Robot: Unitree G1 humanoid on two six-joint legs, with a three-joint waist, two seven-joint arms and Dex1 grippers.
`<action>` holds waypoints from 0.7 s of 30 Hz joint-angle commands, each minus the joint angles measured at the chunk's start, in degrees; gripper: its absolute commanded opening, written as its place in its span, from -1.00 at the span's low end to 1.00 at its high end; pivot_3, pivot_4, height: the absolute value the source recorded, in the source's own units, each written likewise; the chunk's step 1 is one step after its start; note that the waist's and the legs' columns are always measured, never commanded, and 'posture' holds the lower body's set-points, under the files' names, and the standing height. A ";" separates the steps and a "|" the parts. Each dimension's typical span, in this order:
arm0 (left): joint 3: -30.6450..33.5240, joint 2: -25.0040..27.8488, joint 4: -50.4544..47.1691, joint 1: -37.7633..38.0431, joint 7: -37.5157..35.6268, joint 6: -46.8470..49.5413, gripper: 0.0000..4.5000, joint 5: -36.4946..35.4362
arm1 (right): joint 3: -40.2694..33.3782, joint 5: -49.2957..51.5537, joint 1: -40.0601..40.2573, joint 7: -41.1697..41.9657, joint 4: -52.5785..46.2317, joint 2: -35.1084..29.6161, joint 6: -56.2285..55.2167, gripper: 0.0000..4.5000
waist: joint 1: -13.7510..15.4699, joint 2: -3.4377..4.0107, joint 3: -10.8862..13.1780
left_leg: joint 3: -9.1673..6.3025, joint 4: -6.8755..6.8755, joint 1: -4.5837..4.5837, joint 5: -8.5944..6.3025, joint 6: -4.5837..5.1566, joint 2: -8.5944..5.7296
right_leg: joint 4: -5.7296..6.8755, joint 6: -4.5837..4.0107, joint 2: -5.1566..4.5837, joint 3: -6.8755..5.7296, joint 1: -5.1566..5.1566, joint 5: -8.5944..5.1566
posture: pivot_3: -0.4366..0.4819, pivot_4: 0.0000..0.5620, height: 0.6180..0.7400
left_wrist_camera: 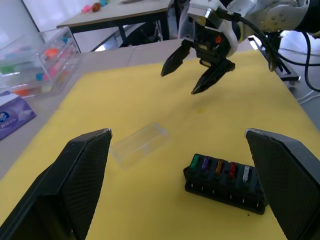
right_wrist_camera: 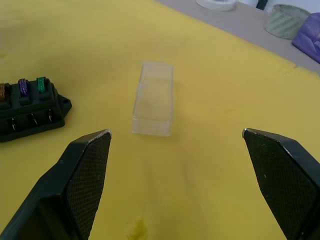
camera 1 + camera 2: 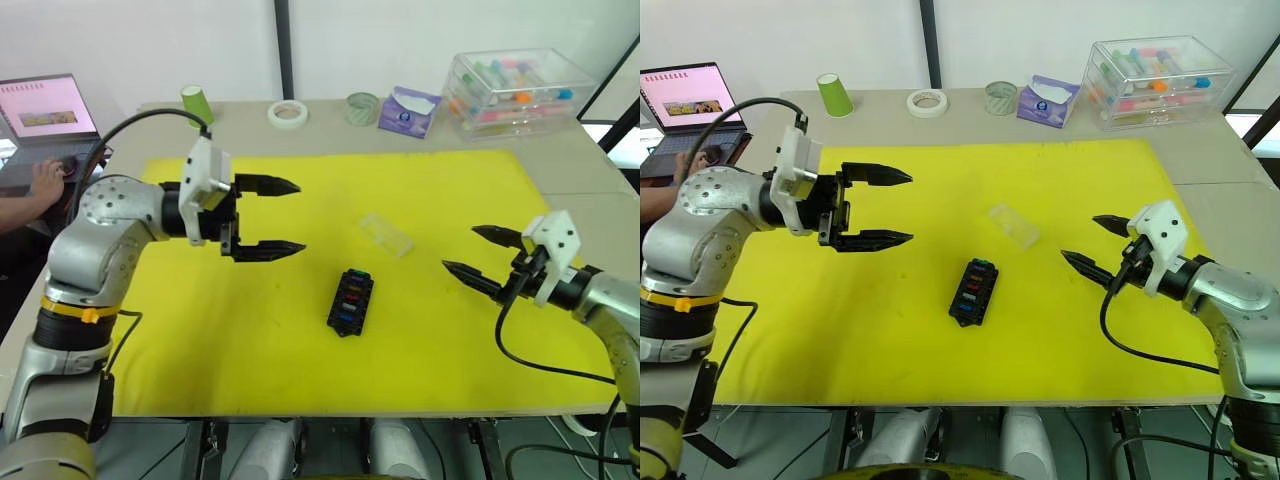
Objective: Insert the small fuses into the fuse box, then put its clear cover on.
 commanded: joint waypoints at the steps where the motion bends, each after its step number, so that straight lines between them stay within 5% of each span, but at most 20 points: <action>1: 0.41 0.21 -0.24 -0.94 0.03 -1.35 1.00 0.98 | 1.65 -1.21 -2.02 -1.72 -0.75 1.01 -1.14 0.98 | -0.02 0.00 0.00 | 0.00 0.00 0.00 0.00 0.00 0.00 | 0.00 0.00 0.00 0.00 0.00 0.00 | -0.05 -0.47 1.00; 10: 0.33 -0.89 0.01 -0.37 0.57 -2.07 1.00 2.47 | 10.24 -6.71 -8.94 -3.45 10.16 7.61 -5.12 0.98 | 0.53 0.00 0.01 | 0.00 0.02 -0.01 0.00 0.00 -0.01 | 0.00 -0.01 0.02 0.01 -0.01 0.01 | -0.05 -0.47 1.00; 21: 1.60 0.28 -3.05 2.35 1.53 -0.64 1.00 2.17 | 11.68 -9.39 -14.62 -5.09 23.32 13.27 -11.38 0.98 | 0.47 0.00 0.01 | -0.02 0.05 -0.02 0.00 0.00 -0.02 | 0.01 -0.01 0.03 -0.01 -0.02 0.01 | -0.05 -0.47 1.00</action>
